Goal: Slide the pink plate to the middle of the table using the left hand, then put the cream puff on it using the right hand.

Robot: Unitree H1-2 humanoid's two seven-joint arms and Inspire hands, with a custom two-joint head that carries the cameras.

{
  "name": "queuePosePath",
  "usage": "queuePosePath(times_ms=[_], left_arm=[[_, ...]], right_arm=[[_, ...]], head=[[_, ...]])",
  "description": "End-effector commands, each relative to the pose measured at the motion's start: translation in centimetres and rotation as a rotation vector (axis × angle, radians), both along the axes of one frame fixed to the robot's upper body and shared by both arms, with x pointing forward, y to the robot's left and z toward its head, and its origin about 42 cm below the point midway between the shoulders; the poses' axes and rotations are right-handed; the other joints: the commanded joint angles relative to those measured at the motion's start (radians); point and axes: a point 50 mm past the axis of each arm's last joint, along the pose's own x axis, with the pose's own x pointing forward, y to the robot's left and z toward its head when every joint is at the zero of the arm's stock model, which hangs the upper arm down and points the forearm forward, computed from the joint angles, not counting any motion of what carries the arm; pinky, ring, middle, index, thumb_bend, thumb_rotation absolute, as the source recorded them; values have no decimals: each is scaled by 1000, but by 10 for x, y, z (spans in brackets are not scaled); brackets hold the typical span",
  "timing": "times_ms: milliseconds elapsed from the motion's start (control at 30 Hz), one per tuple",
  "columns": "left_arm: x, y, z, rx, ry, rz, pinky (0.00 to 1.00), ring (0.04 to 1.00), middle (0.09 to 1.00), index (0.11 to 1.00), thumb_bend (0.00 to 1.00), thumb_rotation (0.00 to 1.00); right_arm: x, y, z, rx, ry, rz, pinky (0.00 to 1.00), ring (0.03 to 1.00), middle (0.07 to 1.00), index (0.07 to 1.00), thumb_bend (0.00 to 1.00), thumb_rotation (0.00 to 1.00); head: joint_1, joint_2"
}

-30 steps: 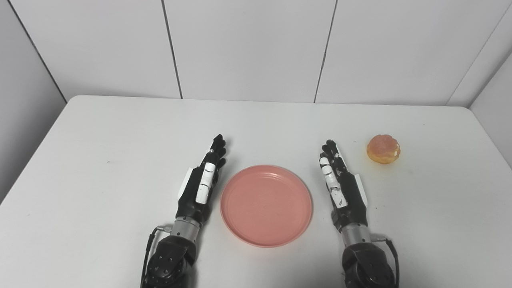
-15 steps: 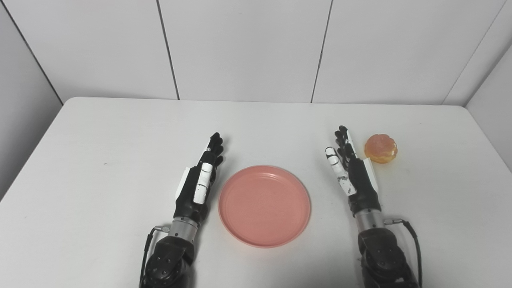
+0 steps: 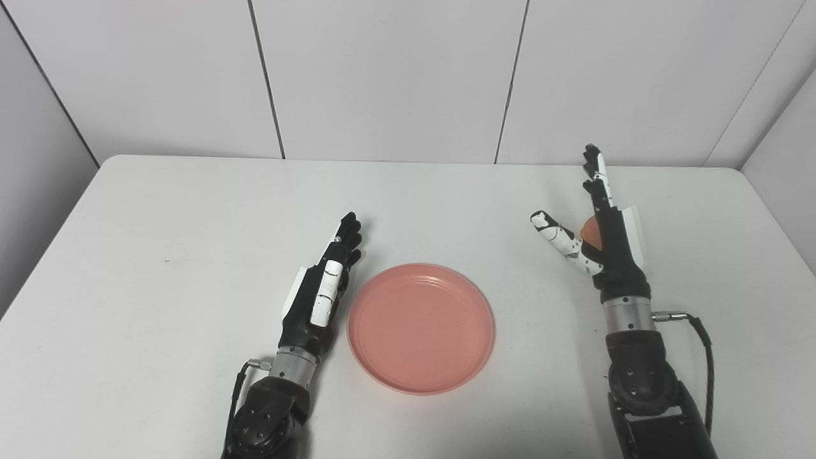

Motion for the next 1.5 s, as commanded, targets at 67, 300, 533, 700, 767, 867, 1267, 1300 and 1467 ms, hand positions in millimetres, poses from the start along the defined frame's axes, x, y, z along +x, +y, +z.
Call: queuePosePath(times_ms=[67, 300, 533, 700, 767, 867, 1267, 1300, 1467], left_arm=[[-15, 12, -27, 4, 63, 13, 1000, 1000, 993, 966, 628, 1000], [-17, 12, -27, 10, 63, 8, 1000, 998, 993, 965, 622, 1000], [-18, 14, -27, 13, 72, 6, 1000, 1000, 996, 971, 604, 1000], [-17, 19, -26, 22, 71, -2, 1000, 1000, 1000, 978, 593, 1000], [-17, 21, -27, 27, 72, -3, 1000, 1000, 1000, 981, 586, 1000], [-16, 24, -29, 40, 74, -8, 1000, 1000, 1000, 987, 601, 1000], [-18, 28, -29, 34, 84, -12, 1000, 1000, 1000, 982, 607, 1000], [-18, 28, -28, 36, 82, -11, 1000, 1000, 1000, 982, 606, 1000], [-18, 28, -29, 38, 84, -16, 1000, 1000, 1000, 980, 604, 1000]], right_arm=[[11, -19, 22, -25, -106, -41, 959, 982, 998, 1000, 618, 680], [15, -36, 23, -61, -48, -128, 960, 982, 988, 1000, 649, 590], [20, -50, 20, -72, 18, -207, 929, 978, 999, 1000, 642, 452], [25, -54, 17, -72, 88, -248, 891, 960, 993, 999, 653, 419], [27, -54, 17, -76, 116, -259, 885, 958, 995, 1000, 656, 390], [29, -53, 15, -84, 155, -271, 860, 946, 997, 1000, 666, 320], [39, -55, 12, -134, 300, -276, 852, 939, 999, 998, 701, 240], [40, -54, 11, -137, 303, -274, 848, 936, 998, 998, 701, 236], [46, -54, 6, -163, 331, -280, 825, 925, 991, 996, 707, 205]], head=[[-2, -3], [-11, -8], [-37, -13], [-73, -19], [-77, -25], [-82, -29], [-82, -17], [-82, -17], [-81, -15]])
